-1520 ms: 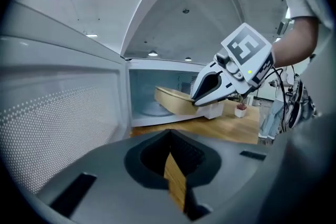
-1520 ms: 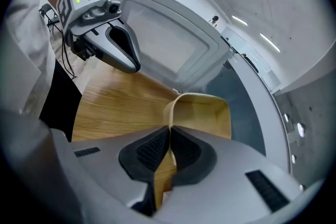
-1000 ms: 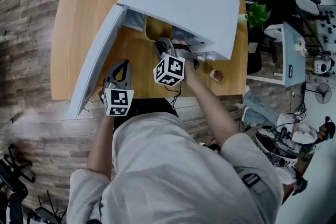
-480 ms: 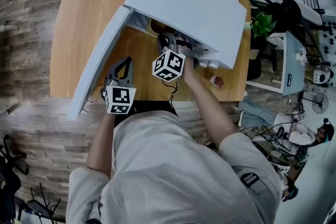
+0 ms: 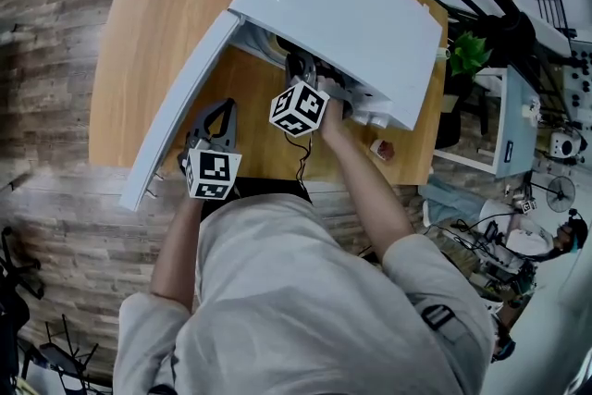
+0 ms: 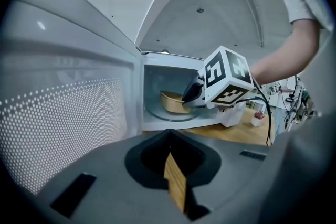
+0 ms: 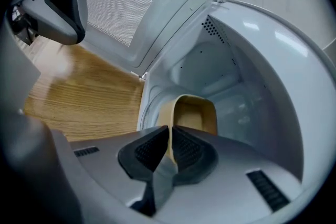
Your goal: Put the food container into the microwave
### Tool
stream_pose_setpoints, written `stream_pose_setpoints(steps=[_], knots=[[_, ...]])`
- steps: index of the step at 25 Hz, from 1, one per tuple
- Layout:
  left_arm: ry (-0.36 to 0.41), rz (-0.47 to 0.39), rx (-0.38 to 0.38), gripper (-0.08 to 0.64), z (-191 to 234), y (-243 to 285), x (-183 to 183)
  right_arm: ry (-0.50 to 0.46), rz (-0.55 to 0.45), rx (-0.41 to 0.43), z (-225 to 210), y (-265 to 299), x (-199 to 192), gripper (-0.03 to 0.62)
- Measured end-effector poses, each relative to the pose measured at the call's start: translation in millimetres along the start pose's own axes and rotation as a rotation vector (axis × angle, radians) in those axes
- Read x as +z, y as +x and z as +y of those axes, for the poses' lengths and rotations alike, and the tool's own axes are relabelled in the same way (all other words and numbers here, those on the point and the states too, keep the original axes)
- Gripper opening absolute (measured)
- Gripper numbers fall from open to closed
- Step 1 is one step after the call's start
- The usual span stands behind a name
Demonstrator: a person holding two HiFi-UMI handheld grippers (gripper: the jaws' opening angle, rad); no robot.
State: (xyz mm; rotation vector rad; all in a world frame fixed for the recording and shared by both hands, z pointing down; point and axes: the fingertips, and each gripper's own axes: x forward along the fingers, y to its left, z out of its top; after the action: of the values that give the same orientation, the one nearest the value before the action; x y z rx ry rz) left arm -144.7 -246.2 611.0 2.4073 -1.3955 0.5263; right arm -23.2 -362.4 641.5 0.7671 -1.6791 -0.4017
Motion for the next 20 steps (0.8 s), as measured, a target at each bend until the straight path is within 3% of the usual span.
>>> stream_pose_setpoints(steps=[6,16,20], knots=[[0.006,-0.002,0.002,0.011,-2,1,1,-0.025,0.011,-0.047,-7,9,0,0.034],[-0.001,0.009,0.013,0.011,0,-2,-5,0.042,0.003,-0.133,-23,14,4,0.043],[-0.002,0.009,0.013,0.011,-1,-3,-5,0.076,-0.012,-0.131,-22,13,4,0.087]])
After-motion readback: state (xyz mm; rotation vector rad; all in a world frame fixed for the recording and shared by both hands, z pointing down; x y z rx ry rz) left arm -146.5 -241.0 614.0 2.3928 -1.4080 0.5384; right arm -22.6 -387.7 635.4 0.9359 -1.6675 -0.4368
